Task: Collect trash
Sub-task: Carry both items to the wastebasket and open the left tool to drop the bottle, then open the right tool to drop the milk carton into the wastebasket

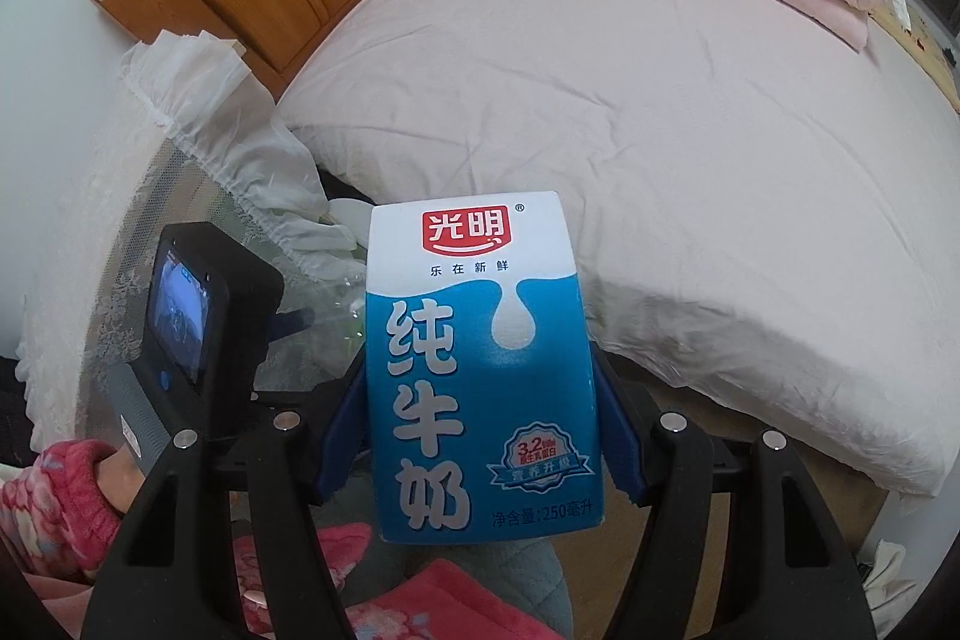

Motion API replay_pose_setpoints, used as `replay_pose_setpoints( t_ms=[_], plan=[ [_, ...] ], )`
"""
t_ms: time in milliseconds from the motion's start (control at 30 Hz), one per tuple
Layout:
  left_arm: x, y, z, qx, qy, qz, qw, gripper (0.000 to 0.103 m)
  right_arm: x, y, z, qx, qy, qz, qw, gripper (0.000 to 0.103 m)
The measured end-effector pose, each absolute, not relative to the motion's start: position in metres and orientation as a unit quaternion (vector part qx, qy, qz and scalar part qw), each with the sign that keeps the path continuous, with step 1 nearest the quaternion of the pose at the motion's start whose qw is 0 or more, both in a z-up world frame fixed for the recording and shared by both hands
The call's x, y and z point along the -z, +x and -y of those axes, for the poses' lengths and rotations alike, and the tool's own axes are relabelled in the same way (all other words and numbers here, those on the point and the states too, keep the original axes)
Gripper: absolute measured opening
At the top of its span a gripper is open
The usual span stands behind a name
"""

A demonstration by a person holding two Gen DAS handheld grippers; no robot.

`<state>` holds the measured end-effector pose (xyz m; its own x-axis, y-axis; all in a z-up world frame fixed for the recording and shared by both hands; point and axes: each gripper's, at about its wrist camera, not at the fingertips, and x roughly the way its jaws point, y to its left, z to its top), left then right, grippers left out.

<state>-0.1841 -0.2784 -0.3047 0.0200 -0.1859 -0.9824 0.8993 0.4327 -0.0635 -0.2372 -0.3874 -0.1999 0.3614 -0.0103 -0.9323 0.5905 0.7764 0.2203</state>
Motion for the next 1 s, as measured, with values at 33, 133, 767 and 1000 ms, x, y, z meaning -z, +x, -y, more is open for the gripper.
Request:
replay_pose_setpoints(
  t_ms=[33, 133, 767, 1000],
  plan=[
    [0.299, -0.187, 0.279, 0.427, 0.322, -0.548, 0.643, 0.092, 0.201, -0.239, 0.391, 0.193, 0.275, -0.528, 0.780, 0.067],
    [0.286, -0.191, 0.285, 0.429, 0.325, -0.537, 0.650, 0.095, 0.205, -0.242, 0.394, 0.192, 0.280, -0.523, 0.782, 0.067],
    [0.181, -0.157, 0.224, 0.359, 0.248, -0.539, 0.720, 0.095, 0.303, -0.195, 0.372, 0.110, 0.280, -0.598, 0.743, 0.067],
    [0.183, -0.156, 0.208, 0.342, 0.245, -0.547, 0.724, 0.095, 0.324, -0.183, 0.356, 0.094, 0.265, -0.619, 0.734, 0.067]
  ],
)
